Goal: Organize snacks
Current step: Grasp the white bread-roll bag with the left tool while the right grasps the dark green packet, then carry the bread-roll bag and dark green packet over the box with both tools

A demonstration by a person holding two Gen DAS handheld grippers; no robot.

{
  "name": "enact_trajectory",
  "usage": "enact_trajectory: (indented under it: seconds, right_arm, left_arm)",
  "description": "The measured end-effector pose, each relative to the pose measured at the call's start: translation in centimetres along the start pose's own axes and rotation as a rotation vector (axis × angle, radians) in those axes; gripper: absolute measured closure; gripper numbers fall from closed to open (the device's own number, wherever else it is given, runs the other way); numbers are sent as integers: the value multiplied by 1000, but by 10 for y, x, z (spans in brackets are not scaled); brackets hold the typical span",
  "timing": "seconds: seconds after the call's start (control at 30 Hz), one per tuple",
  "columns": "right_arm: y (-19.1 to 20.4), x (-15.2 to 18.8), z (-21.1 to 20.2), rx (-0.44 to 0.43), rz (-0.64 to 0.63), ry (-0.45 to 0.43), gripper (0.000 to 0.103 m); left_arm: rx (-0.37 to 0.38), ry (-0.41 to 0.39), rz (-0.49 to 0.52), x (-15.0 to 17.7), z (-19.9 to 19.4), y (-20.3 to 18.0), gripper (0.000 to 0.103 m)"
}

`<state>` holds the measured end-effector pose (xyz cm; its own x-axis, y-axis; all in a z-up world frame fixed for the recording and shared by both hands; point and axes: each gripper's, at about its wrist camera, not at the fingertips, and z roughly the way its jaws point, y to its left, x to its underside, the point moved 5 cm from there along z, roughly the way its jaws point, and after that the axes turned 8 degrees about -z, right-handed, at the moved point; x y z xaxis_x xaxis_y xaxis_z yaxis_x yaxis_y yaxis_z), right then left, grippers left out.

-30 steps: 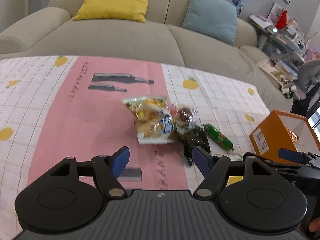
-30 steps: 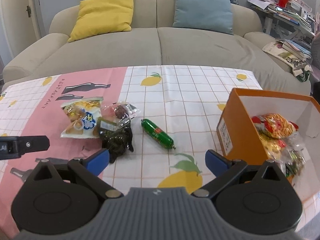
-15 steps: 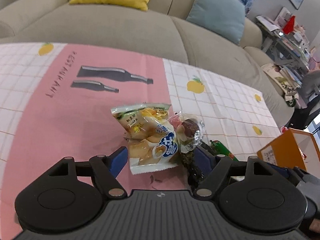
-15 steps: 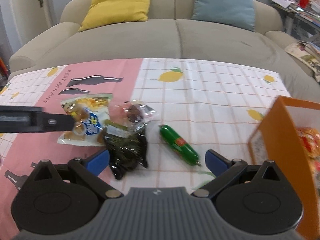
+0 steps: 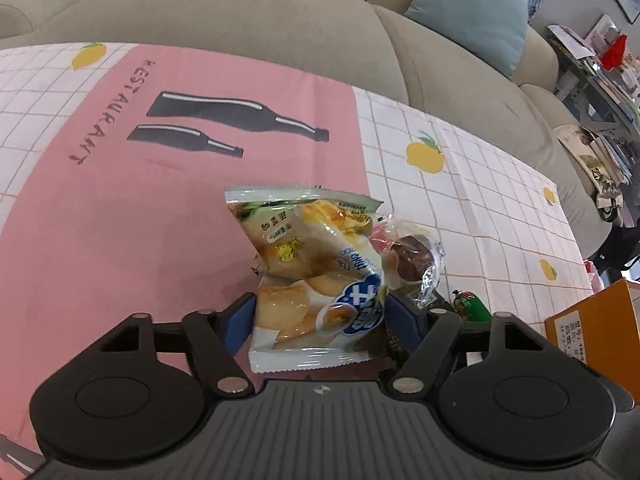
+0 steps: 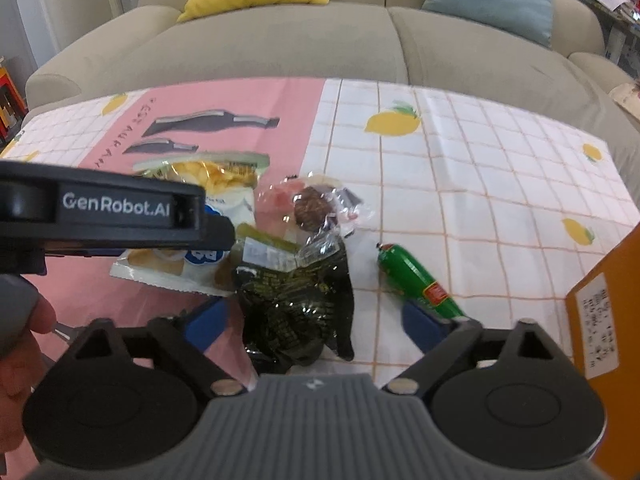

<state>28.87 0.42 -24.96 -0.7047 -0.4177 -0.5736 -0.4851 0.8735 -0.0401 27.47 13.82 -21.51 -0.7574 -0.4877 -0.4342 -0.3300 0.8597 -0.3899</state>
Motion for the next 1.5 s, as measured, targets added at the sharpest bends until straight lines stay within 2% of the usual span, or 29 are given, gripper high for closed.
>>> enact_trajectory:
  seconds: [0.03,0.1,0.27,0.6,1.03,1.27,1.5]
  right_arm:
    - [0,1,2,-1,3,5,15]
    - [0,2,6,-5,5,16,25]
    - [2,5,8,-30,6,29,45]
    - [2,17,-5,-37,-5,48,50]
    - [-10,66,-51,-56,54,98,53]
    - [-18,76,-89,-62,108,54,54]
    - [-31,74,-134,-59,134,-13,54]
  left_arm:
    - [4,2,-2,0,1,0,21]
    - [14,-1,-6,1,0,1,30]
    - [18,-6,5,1,-3,2,38]
    - [-6,25,-30,17,-21,9,41]
    - [-3,45,-75,57,-69,3,42]
    - [28,54,-66,78,-96,-14,42]
    - [64,32,-19,84,-123,-43,43]
